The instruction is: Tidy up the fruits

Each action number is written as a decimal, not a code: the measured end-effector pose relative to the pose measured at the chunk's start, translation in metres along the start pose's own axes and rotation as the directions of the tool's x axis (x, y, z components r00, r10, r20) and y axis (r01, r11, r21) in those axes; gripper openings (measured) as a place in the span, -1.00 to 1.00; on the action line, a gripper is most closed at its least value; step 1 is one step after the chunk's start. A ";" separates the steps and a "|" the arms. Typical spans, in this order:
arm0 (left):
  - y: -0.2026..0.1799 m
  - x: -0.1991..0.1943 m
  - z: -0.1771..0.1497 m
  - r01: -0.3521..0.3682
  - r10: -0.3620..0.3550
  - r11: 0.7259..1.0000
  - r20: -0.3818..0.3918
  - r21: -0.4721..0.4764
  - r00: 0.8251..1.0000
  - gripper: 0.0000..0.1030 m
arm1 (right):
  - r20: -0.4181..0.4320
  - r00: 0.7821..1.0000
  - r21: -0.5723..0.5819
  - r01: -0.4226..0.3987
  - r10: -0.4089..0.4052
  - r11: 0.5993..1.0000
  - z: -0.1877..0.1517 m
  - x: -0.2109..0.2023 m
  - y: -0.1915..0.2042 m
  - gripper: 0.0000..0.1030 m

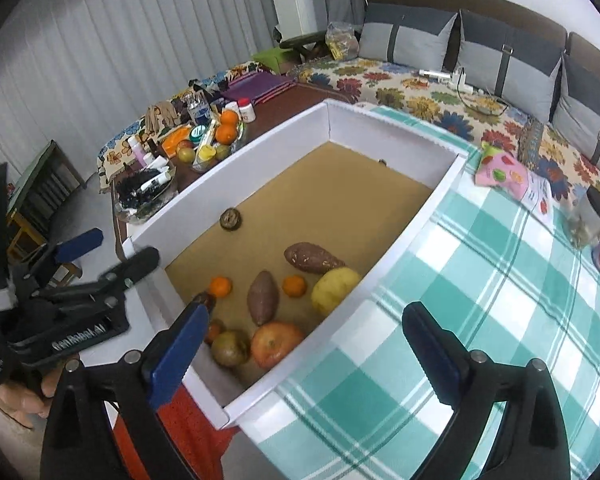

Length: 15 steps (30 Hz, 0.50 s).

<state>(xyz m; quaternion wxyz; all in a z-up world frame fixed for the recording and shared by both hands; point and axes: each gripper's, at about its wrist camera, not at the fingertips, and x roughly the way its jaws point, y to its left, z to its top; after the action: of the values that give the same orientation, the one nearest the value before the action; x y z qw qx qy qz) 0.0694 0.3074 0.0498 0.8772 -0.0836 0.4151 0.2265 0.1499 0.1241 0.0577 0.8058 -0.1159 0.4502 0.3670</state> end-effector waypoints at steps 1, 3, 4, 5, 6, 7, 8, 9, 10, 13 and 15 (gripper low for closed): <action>0.001 0.000 -0.004 -0.015 0.015 1.000 -0.005 -0.002 1.000 0.81 | -0.005 1.000 0.000 -0.002 0.002 1.000 -0.001 0.000 0.002 0.89; 0.004 0.002 -0.010 -0.012 0.011 1.000 -0.030 -0.029 0.999 0.81 | -0.022 1.000 -0.005 -0.007 0.007 1.000 -0.002 0.001 0.007 0.89; 0.006 0.002 -0.012 -0.002 0.000 0.999 -0.043 -0.040 0.999 0.81 | -0.031 0.999 -0.011 -0.005 0.005 1.000 -0.001 0.002 0.011 0.89; 0.008 0.003 -0.014 0.007 -0.010 0.999 -0.053 -0.053 0.999 0.81 | -0.037 0.999 -0.017 -0.002 0.002 1.000 -0.001 0.002 0.014 0.89; 0.009 0.003 -0.014 0.005 -0.008 0.998 -0.059 -0.060 0.998 0.81 | -0.042 0.999 -0.027 0.002 -0.003 1.000 0.000 0.002 0.019 0.89; 0.011 0.003 -0.014 -0.007 0.003 0.998 -0.068 -0.064 0.998 0.82 | -0.047 0.999 -0.033 0.008 -0.010 0.999 0.000 0.002 0.022 0.89; 0.011 0.003 -0.013 -0.013 0.008 0.998 -0.078 -0.065 0.997 0.82 | -0.054 0.998 -0.040 0.015 -0.017 0.999 0.001 0.003 0.025 0.89; 0.013 0.002 -0.013 -0.008 0.002 0.998 -0.081 -0.066 0.997 0.82 | -0.060 0.998 -0.048 0.021 -0.024 0.999 0.003 0.004 0.029 0.89; 0.014 0.000 -0.012 -0.004 -0.001 0.998 -0.079 -0.069 0.997 0.82 | -0.064 0.997 -0.053 0.027 -0.030 0.998 0.004 0.004 0.032 0.89; 0.017 -0.006 -0.009 -0.014 0.009 0.997 -0.076 -0.071 0.997 0.82 | -0.078 0.996 -0.057 0.045 -0.049 0.997 0.007 0.007 0.037 0.89; 0.020 -0.009 -0.008 -0.025 0.019 0.997 -0.074 -0.078 0.997 0.82 | -0.086 0.995 -0.051 0.053 -0.058 0.997 0.009 0.009 0.038 0.90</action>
<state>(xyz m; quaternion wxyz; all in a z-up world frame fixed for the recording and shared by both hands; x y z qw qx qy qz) 0.0500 0.3195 0.0524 0.8548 -0.1221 0.4385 0.2492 0.1320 0.1601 0.0608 0.7922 -0.1639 0.4723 0.3500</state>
